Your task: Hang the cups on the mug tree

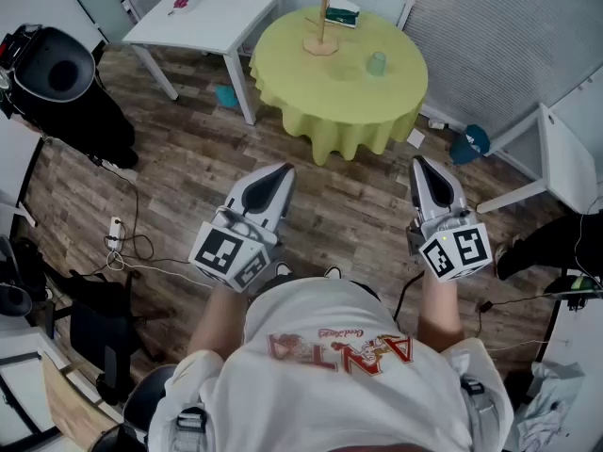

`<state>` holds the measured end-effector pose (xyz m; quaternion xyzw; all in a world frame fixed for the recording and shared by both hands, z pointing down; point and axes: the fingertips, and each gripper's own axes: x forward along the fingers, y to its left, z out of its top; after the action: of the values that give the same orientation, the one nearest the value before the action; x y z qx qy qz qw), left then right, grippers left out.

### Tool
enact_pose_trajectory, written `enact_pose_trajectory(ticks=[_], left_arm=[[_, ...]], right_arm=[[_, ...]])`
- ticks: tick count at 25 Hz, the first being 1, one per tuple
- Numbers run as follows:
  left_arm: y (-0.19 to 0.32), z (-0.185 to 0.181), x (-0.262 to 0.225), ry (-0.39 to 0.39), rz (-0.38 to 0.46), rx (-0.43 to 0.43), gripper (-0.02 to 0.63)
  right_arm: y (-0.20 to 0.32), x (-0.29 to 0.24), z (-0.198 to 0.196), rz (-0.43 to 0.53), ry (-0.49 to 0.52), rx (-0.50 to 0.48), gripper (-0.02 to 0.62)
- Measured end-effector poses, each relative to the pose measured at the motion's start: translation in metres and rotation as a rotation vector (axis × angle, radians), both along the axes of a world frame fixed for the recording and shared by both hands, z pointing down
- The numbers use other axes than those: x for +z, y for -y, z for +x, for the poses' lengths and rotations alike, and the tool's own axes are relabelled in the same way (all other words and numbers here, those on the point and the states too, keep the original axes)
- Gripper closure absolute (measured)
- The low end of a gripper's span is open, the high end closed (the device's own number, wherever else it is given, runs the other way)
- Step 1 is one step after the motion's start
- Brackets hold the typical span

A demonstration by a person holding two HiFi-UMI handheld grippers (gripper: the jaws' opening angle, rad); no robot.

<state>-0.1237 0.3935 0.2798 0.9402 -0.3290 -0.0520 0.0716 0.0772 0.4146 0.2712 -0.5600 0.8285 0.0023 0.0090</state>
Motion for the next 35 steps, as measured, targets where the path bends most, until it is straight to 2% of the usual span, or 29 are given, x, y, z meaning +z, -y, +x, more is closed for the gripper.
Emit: enact_pose_trajectory(ticks=[8, 14, 19, 28, 35], left_arm=[[0.000, 0.003, 0.003, -0.010, -0.008, 0.008, 0.597], [0.005, -0.001, 0.006, -0.012, -0.014, 0.000, 0.597], [0.009, -0.008, 0.007, -0.018, -0.012, -0.002, 0.597], [0.019, -0.036, 0.009, -0.033, -0.028, -0.004, 0.597], [0.027, -0.074, 0.024, -0.043, -0.031, 0.001, 0.597]], right_arm=[[0.001, 0.004, 0.000, -0.008, -0.015, 0.004, 0.595], [0.007, 0.004, -0.007, -0.009, 0.056, -0.040, 0.594], [0.015, 0.006, -0.014, -0.014, 0.071, -0.049, 0.594], [0.029, 0.016, -0.041, -0.051, 0.076, -0.040, 0.594], [0.037, 0.028, -0.081, -0.064, 0.053, -0.045, 0.594]])
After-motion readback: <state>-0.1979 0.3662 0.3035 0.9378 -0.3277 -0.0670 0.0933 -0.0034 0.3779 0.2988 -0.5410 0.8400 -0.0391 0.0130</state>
